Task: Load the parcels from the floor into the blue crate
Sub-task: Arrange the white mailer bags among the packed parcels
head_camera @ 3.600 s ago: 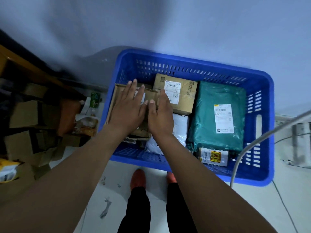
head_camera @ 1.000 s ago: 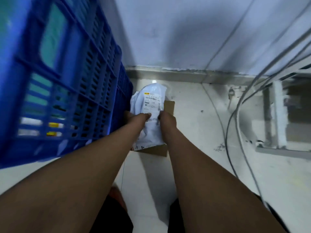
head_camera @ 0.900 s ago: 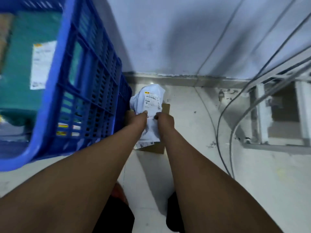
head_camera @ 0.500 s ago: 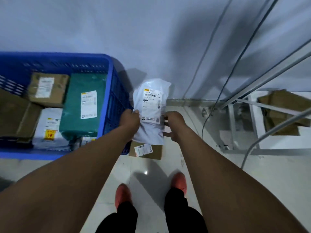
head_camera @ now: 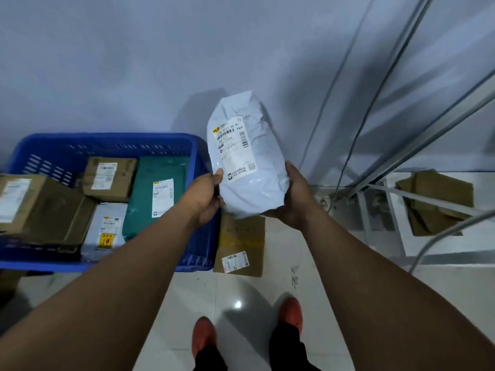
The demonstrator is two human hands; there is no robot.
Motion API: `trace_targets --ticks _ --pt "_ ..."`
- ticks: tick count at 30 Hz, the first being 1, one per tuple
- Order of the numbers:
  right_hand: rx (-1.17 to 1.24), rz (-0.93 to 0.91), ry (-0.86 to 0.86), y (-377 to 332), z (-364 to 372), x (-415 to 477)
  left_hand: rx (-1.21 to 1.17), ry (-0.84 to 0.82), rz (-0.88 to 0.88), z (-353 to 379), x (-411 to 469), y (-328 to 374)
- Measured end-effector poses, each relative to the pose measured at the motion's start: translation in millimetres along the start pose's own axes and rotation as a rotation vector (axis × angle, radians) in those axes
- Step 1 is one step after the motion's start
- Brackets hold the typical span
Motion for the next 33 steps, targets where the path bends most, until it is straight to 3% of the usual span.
trace_targets --ticks 5,17,19,22,24,27,29,31,33 --pt "0.144 0.024 -0.193 -6 30 -16 -0.103 -0.072 0.022 9 -12 4" --pt "0.065 0.083 -0.203 6 25 -14 -0.193 -0.155 -0.012 0 -22 -12" --pt "-0.003 0.079 -0.204 9 30 -7 -0.106 -0.1 -0.018 -18 -19 -15" --pt "-0.135 0.041 -0.216 30 59 5 0.184 0.123 0.015 -68 -19 -5" --pt "-0.305 0.001 -0.193 50 88 11 0.161 0.208 0.034 -101 -29 4" --pt "-0.464 -0.077 -0.169 76 143 14 -0.114 -0.009 0.035 -127 -30 10" --pt "-0.478 -0.175 -0.171 89 183 20 -0.134 -0.133 0.061 -148 -36 22" --pt "-0.624 -0.282 -0.153 109 218 26 -0.158 -0.103 0.138 -186 -41 32" --pt "-0.987 -0.453 -0.07 131 250 30 -0.185 -0.025 0.224 -233 -46 36"
Point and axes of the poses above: each hand's wrist, its own x-axis towards the middle knuckle, its own z-axis out of the palm, y = z × x, the point moved 10 cm from there along x, towards the middle knuckle, and after that the axes turned 11 degrees about x, right-handed, at the moved point
